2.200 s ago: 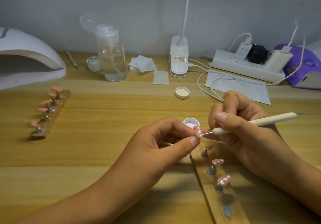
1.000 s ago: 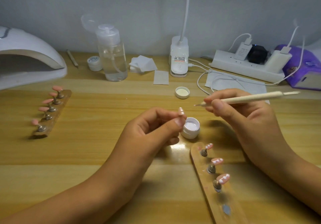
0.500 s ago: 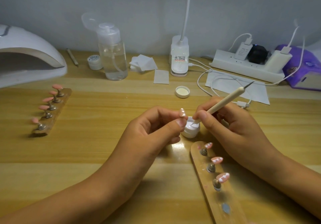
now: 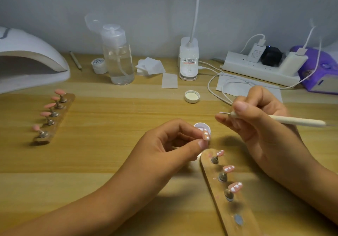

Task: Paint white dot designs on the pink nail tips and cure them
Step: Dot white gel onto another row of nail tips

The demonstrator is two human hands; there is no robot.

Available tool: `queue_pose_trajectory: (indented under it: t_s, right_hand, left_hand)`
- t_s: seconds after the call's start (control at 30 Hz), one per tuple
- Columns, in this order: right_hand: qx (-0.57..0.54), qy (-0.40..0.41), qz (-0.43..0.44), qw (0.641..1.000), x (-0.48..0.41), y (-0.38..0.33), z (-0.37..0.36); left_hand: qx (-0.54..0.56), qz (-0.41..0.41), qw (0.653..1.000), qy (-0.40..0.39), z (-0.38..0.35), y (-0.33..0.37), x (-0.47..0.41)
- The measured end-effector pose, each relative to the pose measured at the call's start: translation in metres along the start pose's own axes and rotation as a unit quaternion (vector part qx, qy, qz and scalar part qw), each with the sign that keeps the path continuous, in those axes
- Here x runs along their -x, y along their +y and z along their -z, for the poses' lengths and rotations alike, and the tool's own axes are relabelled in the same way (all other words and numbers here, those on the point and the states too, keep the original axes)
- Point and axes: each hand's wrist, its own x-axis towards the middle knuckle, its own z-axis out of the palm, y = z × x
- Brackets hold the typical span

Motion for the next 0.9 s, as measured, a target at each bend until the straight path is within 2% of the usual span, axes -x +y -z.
queue_pose_trajectory:
  t_s: [0.1,0.27,0.9]
  right_hand:
    - [-0.038,-0.037,-0.022,0.998,0.0024,-0.0014,-0.0043]
    - [-0.035,-0.070,-0.036,0.996,0.0059,-0.0029,-0.0084]
    - [0.016,-0.089,-0.031,0.995,0.0068,-0.0034,-0.0089]
  left_hand:
    - [-0.023,0.005,1.000,-0.009,0.0002,-0.0011,0.0007]
    - [-0.033,0.006,0.999,-0.017,-0.0001,-0.0003,0.0014]
    - [-0.040,-0.014,0.998,-0.035,0.0007,-0.0026,0.0010]
